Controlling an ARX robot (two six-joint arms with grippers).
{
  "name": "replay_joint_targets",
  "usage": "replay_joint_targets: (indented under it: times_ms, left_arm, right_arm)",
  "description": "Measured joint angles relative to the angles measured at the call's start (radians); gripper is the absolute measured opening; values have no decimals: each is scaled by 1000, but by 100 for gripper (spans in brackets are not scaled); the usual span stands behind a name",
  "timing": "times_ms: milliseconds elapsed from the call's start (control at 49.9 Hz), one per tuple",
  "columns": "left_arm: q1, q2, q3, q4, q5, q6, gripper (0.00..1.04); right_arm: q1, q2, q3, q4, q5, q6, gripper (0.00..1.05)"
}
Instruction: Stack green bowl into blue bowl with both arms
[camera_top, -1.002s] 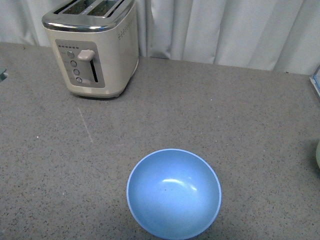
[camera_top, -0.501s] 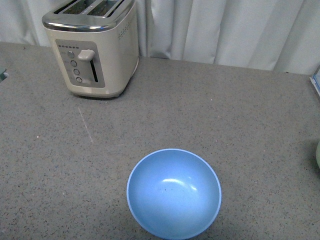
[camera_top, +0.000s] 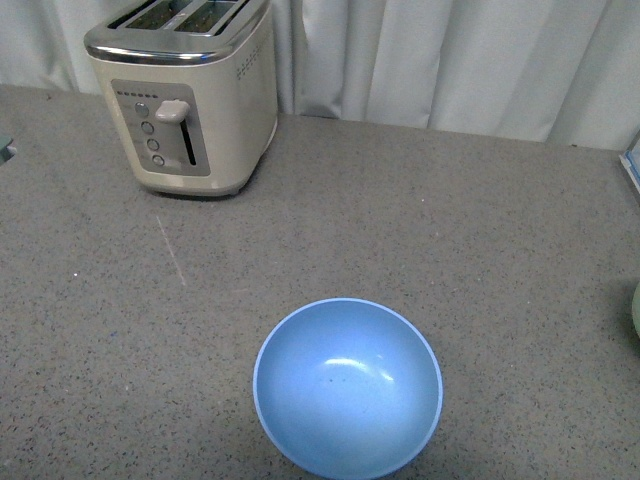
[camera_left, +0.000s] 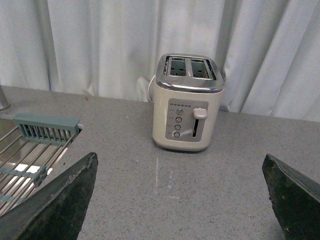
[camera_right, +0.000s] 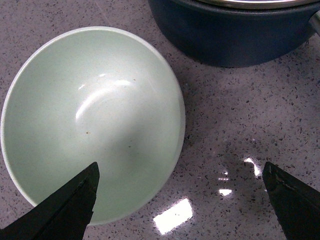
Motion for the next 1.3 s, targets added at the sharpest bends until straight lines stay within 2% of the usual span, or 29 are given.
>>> replay_joint_targets:
  times_ms: [441,1302]
  left_arm:
    - [0,0,0,0,0,0,98]
    - [0,0,0,0,0,0,98]
  right_arm:
    - [-9,76,73,-19,12,-22,96]
    - [39,241,144,11,52,-20,96]
